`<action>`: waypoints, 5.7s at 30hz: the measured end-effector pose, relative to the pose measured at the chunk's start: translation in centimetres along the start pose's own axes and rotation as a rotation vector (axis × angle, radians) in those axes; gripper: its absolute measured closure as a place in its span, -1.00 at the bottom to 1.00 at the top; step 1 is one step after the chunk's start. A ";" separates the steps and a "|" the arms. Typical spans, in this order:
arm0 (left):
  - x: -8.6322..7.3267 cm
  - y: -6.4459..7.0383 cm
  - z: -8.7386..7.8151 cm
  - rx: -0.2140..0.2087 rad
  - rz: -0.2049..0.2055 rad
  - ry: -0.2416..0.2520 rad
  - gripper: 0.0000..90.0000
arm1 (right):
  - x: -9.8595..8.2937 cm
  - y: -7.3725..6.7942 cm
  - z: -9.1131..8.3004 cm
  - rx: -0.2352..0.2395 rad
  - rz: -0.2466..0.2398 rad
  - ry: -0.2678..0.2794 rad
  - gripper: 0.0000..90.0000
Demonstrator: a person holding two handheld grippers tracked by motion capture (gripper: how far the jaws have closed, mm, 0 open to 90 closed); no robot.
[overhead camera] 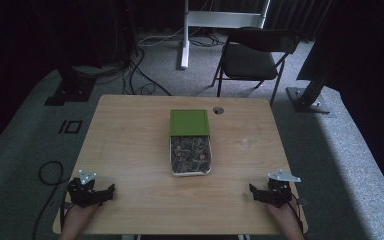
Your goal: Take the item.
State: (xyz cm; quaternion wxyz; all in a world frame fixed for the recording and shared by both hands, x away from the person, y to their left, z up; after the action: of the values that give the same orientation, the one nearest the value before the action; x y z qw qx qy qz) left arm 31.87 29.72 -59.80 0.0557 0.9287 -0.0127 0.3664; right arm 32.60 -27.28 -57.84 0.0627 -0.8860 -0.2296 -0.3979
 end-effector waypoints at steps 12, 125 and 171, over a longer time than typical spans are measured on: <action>0.0 0.0 0.0 0.000 0.000 0.000 -0.96 | 2.7 -1.4 -0.2 0.031 -0.026 0.043 -0.73; 0.0 0.0 0.0 0.000 0.000 -0.001 -0.96 | 16.9 -18.6 5.5 0.258 -0.186 0.155 -0.68; 0.0 0.0 0.0 0.000 -0.003 0.002 -0.96 | 16.6 -18.4 7.7 0.201 -0.126 0.092 0.57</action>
State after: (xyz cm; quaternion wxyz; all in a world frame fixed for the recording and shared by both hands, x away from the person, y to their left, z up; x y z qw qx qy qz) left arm 31.89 29.69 -59.79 0.0565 0.9284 -0.0112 0.3672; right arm 39.01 -2.82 -52.19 0.1363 -0.8399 -0.3205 -0.4163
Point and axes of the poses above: each handheld gripper's, and its own axes: z roughly forward along the jaws, x roughly out of its top, y roughly to its right, the point moved 7 cm from there along z, roughly forward along the jaws, and after that the axes turned 9 degrees about -z, right-handed, at the moved point
